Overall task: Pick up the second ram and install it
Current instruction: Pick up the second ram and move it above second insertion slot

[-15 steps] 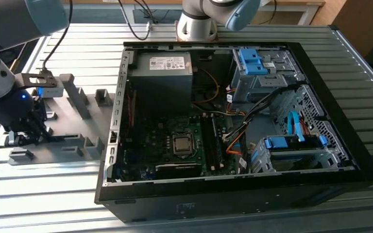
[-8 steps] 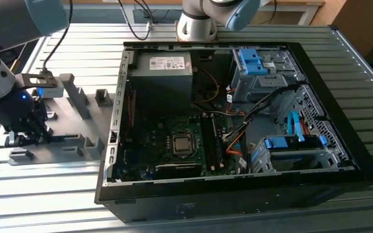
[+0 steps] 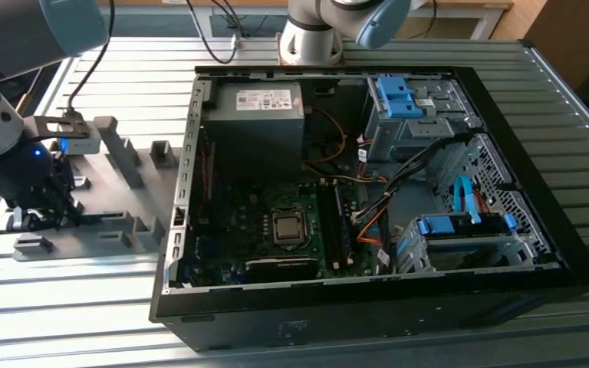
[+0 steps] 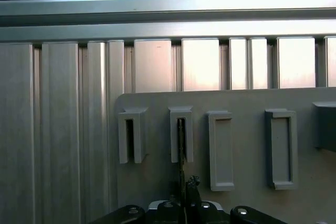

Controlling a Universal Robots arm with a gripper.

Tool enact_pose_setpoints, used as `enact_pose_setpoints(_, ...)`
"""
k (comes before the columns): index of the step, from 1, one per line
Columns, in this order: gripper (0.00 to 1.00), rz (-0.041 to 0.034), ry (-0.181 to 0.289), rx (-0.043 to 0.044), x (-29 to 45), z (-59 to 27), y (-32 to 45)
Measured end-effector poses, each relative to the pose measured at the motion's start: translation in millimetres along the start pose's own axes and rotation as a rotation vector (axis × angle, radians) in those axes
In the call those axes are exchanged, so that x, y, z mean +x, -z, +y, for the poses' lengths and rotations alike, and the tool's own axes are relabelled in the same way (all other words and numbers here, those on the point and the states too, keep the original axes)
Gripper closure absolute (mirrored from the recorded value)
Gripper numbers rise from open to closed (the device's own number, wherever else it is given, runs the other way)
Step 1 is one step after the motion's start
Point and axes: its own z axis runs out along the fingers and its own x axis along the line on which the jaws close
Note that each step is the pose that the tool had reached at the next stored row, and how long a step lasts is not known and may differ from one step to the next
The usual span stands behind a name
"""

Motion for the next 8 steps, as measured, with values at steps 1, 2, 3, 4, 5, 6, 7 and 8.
enact_pose_setpoints(1, 0.8, -0.0001, 0.0, 0.0001, 0.0, 0.0, 0.1)
enact_pose_setpoints(2, 0.86, -0.0001, 0.0, 0.0001, 0.0, 0.0, 0.1)
enact_pose_setpoints(3, 0.86, 0.0, 0.0, 0.0001, 0.0, 0.0, 0.2)
enact_pose_setpoints(4, 0.86, 0.0, 0.0, 0.0001, 0.0, 0.0, 0.2)
enact_pose_setpoints(5, 0.86, 0.0, 0.0, 0.0, 0.0, 0.0, 0.2)
enact_pose_setpoints(6, 0.86, 0.0, 0.0, 0.0, 0.0, 0.0, 0.2)
enact_pose_setpoints(7, 0.86, 0.0, 0.0, 0.0, 0.0, 0.0, 0.2)
enact_pose_setpoints(8, 0.86, 0.0, 0.0, 0.0, 0.0, 0.0, 0.3)
